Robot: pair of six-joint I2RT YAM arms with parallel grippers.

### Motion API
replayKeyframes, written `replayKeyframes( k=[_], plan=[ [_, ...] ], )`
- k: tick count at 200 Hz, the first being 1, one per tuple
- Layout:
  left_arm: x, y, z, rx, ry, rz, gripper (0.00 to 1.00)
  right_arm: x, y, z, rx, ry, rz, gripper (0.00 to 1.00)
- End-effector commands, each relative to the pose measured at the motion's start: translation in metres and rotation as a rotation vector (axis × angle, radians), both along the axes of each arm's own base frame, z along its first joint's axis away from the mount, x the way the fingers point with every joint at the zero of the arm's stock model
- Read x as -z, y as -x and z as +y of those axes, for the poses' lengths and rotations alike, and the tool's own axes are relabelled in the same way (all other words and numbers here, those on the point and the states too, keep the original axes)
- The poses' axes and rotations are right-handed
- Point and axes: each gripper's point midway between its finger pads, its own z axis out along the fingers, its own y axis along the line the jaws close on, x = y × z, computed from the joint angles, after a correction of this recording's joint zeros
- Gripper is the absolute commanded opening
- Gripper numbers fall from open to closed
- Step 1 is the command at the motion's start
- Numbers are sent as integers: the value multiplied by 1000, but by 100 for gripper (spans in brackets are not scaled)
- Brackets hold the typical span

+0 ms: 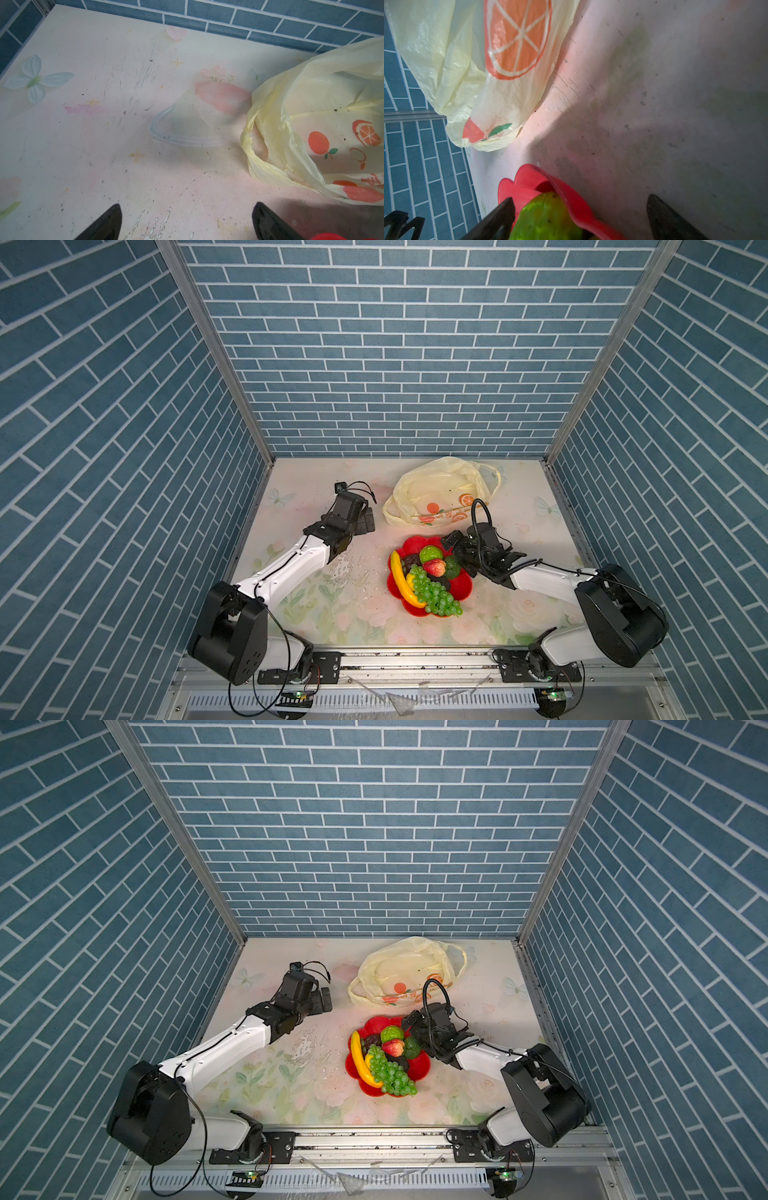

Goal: Take fruits out of the plastic bag
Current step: Move the plate to the center of the table, then reset both arms

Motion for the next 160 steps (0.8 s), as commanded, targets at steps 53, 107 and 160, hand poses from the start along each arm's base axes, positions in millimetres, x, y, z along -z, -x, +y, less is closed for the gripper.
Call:
replayKeyframes(
  k=[53, 107, 160],
  plan=[
    [-24, -20, 42, -143, -236, -124, 99, -53, -15, -102, -33, 416, -63, 99],
    [-24, -22, 116, -250, -535, -241, 99, -109, -57, -210, 92, 1028, -389, 99],
    [-13, -18, 116, -172, -528, -342, 99, -59, -84, -236, 56, 1165, -448, 99]
  ],
)
